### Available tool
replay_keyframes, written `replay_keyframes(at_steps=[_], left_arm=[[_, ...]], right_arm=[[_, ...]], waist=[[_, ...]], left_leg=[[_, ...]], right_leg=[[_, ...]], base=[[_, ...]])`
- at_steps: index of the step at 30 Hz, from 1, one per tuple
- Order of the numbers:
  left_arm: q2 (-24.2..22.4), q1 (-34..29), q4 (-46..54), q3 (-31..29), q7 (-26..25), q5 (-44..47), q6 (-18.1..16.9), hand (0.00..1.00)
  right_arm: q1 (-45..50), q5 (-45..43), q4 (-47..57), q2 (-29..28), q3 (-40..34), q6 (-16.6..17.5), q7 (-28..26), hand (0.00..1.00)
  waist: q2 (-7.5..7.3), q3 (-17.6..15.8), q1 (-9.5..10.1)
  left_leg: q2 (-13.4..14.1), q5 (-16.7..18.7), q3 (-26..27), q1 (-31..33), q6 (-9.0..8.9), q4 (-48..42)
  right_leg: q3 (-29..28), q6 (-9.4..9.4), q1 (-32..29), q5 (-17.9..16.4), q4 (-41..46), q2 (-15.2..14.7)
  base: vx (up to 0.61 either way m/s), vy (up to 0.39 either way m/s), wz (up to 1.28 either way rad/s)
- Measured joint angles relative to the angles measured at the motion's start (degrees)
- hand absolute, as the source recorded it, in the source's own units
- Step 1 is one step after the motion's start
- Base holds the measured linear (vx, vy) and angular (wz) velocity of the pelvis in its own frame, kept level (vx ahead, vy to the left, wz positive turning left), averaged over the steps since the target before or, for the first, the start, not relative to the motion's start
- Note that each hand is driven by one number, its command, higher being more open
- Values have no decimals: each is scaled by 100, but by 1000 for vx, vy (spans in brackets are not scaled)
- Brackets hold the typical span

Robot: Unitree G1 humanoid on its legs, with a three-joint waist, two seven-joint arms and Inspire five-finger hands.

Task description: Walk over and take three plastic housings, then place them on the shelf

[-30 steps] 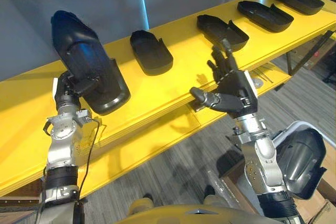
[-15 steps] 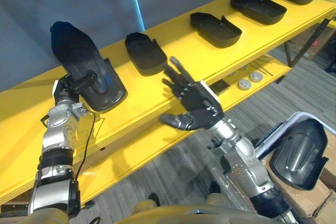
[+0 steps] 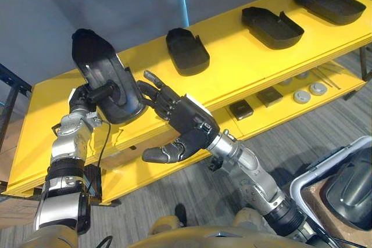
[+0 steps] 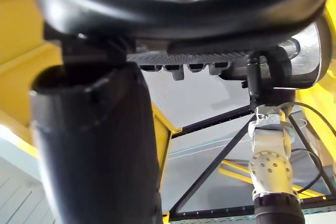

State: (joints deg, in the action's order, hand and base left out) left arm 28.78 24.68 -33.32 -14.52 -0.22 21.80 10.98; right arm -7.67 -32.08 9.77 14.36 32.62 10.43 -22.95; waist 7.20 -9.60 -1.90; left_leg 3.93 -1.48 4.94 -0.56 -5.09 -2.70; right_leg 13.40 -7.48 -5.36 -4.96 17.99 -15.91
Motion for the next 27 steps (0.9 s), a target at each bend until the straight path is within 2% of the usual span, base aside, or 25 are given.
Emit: replay_keyframes(at_steps=[5, 6, 10, 14, 18, 21, 27], left_arm=[[0, 61, 27, 15, 118, -15, 164, 0], [0, 109, 26, 39, 116, -13, 199, 100], [-1, 383, 22, 66, 16, -18, 298, 100], [-21, 461, -14, 279, -350, -167, 451, 100], [-73, 916, -11, 279, -817, -162, 443, 100], [-76, 994, -12, 262, -1152, -131, 447, 100], [-76, 1133, -22, 115, -1446, 19, 544, 100]], right_arm=[[5, 13, 169, -9, 138, -2, 96, 100], [5, 12, 255, -9, 158, -2, 101, 100], [3, 14, 626, -12, 201, -6, 100, 100], [-7, 16, 805, -13, 196, -6, 118, 100], [-9, 12, 805, -13, 177, -6, 235, 100], [0, 13, 805, -13, 187, -5, 280, 100], [10, 13, 805, -13, 181, -4, 386, 100]], waist=[[-1, -18, -8], [-2, -41, -21], [-41, -192, -37], [-105, -330, -177], [-153, -472, -169], [-164, -490, -173], [-196, -572, -159]], left_leg=[[10, 1, 100, 11, -23, -13], [22, 6, 118, 13, -37, -19], [70, 32, 263, 137, -40, -36], [86, 6, 396, 254, -83, -120], [108, 47, 478, 331, -126, -217], [164, 77, 572, 412, -144, -259], [203, 109, 617, 415, -165, -318]], right_leg=[[-117, 30, -170, -84, 210, -12], [-122, 39, -187, -94, 227, -9], [-202, 81, -394, -153, 343, 6], [-311, 46, -603, -122, 463, 4], [-386, 43, -677, -116, 481, 21], [-444, 50, -777, -95, 467, 50], [-452, 60, -772, -99, 469, 113]], base=[[-37, -17, -10], [-39, -13, -7], [-67, -19, -6], [-2, -12, -8], [7, -5, -7], [14, -9, -8], [-1, -3, -1]])
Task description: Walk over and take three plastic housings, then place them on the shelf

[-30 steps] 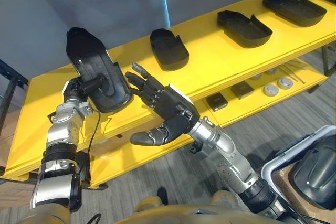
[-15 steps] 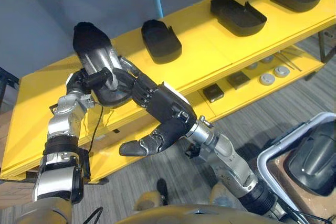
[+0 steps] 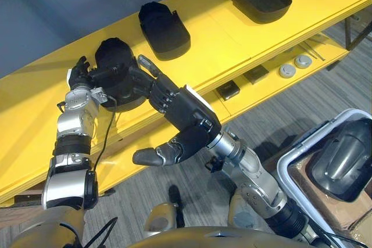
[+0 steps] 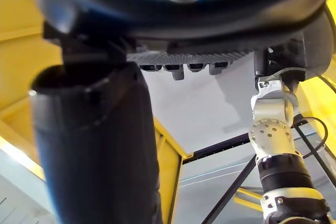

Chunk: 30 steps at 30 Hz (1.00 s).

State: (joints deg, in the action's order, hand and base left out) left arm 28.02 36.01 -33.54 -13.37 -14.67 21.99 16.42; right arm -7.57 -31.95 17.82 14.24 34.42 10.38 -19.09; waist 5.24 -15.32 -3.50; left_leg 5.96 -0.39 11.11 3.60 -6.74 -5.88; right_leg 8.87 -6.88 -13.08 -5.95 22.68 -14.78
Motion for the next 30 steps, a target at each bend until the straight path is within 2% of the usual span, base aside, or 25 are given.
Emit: replay_keyframes(at_steps=[11, 14, 18, 22, 23, 24, 25, 28, 29, 30], left_arm=[[39, 99, -155, -397, -781, -11, 92, 100], [89, 185, -232, -487, -1131, -7, -405, 100], [399, 182, -152, -486, -1147, -13, -762, 100], [570, 48, 459, -482, -1239, -57, -1186, 100], [626, -166, 865, -493, -1229, -227, -1358, 100], [582, -1489, 3124, -569, -1013, -511, -2062, 100], [563, -1594, 3223, -574, -1009, -687, -2217, 100], [552, -1679, 3174, -587, -1035, -682, -2228, 100], [-1332, -3988, 5208, -487, -572, -691, -2740, 100], [-1840, -4665, 5502, -204, -364, -687, -2869, 100]], right_arm=[[290, 10, -1, 0, 34, 26, 115, 100], [428, 23, -7, 0, 52, 142, 217, 100], [476, 278, -177, 0, 46, 317, 298, 100], [474, 1061, -485, 3, -125, 365, 494, 100], [479, 1303, -550, 5, -162, 364, 555, 100], [481, 1816, -613, 16, -674, 231, 728, 100], [466, 1815, -683, 17, -848, 204, 788, 100], [464, 1814, -775, 75, -970, 128, 839, 100], [268, 2145, -1209, -37, -1203, 4, 1240, 100], [117, 2374, -1443, -116, -1454, -29, 1575, 100]], waist=[[-2, -3, 1], [-1, -3, -7], [-2, -3, -16], [-7, 0, 25], [-10, 2, 29], [-30, 12, 175], [-39, 17, 230], [-70, 33, 331], [-249, 119, 410], [-300, 148, 598]], left_leg=[[76, 81, 64, 0, -18, -96], [78, 79, -38, -40, -18, -94], [77, 80, -185, -207, -17, -50], [76, 68, -331, -304, -2, 11], [77, 69, -349, -325, 0, 15], [76, 94, -499, -451, 18, 38], [75, 93, -566, -450, 19, 37], [76, 89, -592, -448, 25, 39], [26, 108, -904, -419, 36, 3], [50, 116, -992, -419, 18, -7]], right_leg=[[-38, 11, 18, -3, -13, 74], [61, 17, 163, 5, -103, 77], [207, 5, 476, 17, -281, 94], [369, 4, 747, 97, -524, 121], [392, -12, 830, 151, -645, 142], [576, -49, 1253, 346, -1139, 201], [666, -54, 1353, 386, -1243, 213], [680, -56, 1427, 480, -1409, 240], [1034, -96, 1806, 585, -1784, 255], [1138, -82, 1855, 580, -1836, 300]], base=[[-5, -3, -4], [20, -2, 13], [23, -4, 13], [6, 2, 13], [43, 39, 19], [29, 42, 31], [14, 35, 31], [-2, 4, 21], [38, -12, 63], [43, -40, 81]])
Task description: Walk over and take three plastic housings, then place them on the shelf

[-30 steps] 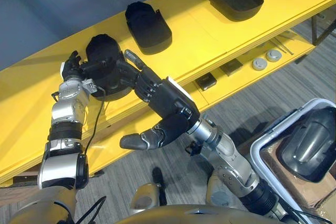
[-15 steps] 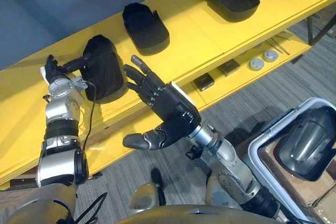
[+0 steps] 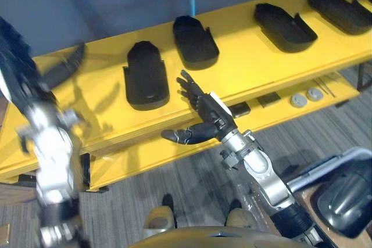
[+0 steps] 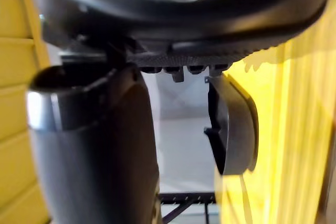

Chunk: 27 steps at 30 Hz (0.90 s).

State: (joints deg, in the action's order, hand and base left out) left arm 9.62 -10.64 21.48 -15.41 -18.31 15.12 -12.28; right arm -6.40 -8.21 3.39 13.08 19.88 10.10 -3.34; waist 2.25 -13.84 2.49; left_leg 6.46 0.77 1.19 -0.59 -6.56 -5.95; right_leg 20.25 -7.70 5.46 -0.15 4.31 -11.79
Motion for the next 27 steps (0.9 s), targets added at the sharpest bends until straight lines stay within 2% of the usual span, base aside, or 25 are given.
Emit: replay_keyframes(at_steps=[1, 3, 4, 6, 8, 10, 14, 18, 21, 27], left_arm=[[-97, -351, -39, 127, 36, 12, -2, 100], [-187, -673, -119, 133, -2, 20, -67, 100], [-289, -942, -128, 206, 32, 8, -270, 100], [-548, -1601, -245, 488, 823, 253, -358, 100], [-569, -1873, -440, 836, 1302, 276, -358, 100], [-576, -1997, -546, 1116, 1630, 414, -359, 100], [-574, -2018, -545, 1281, 1936, 501, -365, 100], [-568, -1949, -695, 1286, 1919, 483, -372, 100], [-565, -1801, -1098, 1334, 1685, 484, -391, 100], [-567, -1806, -1613, 1348, 987, 475, -417, 100]], right_arm=[[-183, 113, -208, -31, -158, -73, 240, 100], [-491, 113, -399, -44, -373, -187, 415, 100], [-764, 122, -522, -44, -412, -213, 479, 100], [-1761, 384, -1197, -5, -476, -395, 824, 100], [-2136, 637, -1443, 15, -579, -496, 1070, 100], [-2390, 862, -1553, -22, -573, -495, 1252, 100], [-2610, 976, -1710, -30, -587, -496, 1284, 100], [-2614, 974, -1715, 69, -591, -512, 1287, 100], [-2730, 1000, -1788, 90, -584, -579, 1455, 100], [-3089, 1235, -2020, 153, -598, -579, 2191, 100]], waist=[[-4, 2, 166], [3, 6, 349], [3, 7, 350], [6, 2, 502], [5, -2, 748], [6, -4, 854], [6, -6, 871], [-7, -15, 852], [-14, -20, 843], [-93, -86, 877]], left_leg=[[20, -5, -93, 8, -25, -1], [18, -14, -242, 101, -39, -17], [9, 14, -336, 215, -47, -114], [-5, 5, -547, 298, -60, -205], [-4, -30, -667, 340, -76, -173], [-23, -80, -801, 426, -79, -158], [-84, -176, -857, 425, -51, -65], [-93, -196, -851, 423, -46, -31], [-88, -265, -857, 405, -49, 81], [-89, -298, -857, 396, -47, 151]], right_leg=[[100, 20, 91, -15, -37, 40], [277, 31, 199, -39, -34, 62], [351, 40, 195, -56, -25, 62], [527, 39, 203, -45, -54, 85], [666, 80, 247, -79, -66, 108], [815, 85, 254, -84, -74, 117], [877, 64, 282, -68, -77, 71], [877, 56, 270, -63, -77, 59], [877, 49, 245, -57, -89, 61], [887, 31, 248, -40, -140, 67]], base=[[0, -57, 40], [-14, -52, 40], [-18, -25, 43], [-30, -4, 44], [-46, -28, 39], [-11, -29, 37], [16, 4, 10], [0, 0, 0], [0, 0, 0], [0, 0, 0]])
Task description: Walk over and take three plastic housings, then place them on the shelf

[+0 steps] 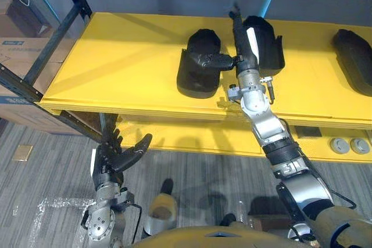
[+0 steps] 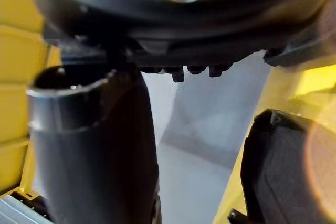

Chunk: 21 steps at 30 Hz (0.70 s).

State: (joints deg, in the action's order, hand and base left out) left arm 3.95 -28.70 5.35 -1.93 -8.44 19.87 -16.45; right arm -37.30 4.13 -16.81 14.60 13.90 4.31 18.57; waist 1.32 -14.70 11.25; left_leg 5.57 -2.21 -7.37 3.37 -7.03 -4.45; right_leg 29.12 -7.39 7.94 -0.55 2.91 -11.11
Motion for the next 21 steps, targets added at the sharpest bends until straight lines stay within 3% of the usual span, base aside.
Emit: replay_keyframes(at_steps=[5, 9, 21], left_arm=[[-19, 18, -414, -130, -196, -29, -9, 100], [-93, 20, -1034, -305, -232, -248, -83, 100], [-94, 353, -2296, -165, 55, -222, -112, 100]], right_arm=[[-17, -2, -34, 0, -64, -70, 62, 100], [-17, -16, -129, 0, -82, -316, -2, 100], [-339, -289, -402, 41, -84, -971, -785, 100]], waist=[[-3, -6, 42], [-10, -16, 51], [-40, -181, 114]], left_leg=[[0, 0, 1, -3, 0, 15], [3, -5, 27, -3, 0, 32], [85, -18, 135, -10, 0, 63]], right_leg=[[3, 1, -4, -1, -3, -1], [-21, 1, -32, -1, -3, -4], [-119, 5, -89, -3, 10, 45]], base=[[0, 0, 0], [-2, 1, -2], [-1, -2, -3]])
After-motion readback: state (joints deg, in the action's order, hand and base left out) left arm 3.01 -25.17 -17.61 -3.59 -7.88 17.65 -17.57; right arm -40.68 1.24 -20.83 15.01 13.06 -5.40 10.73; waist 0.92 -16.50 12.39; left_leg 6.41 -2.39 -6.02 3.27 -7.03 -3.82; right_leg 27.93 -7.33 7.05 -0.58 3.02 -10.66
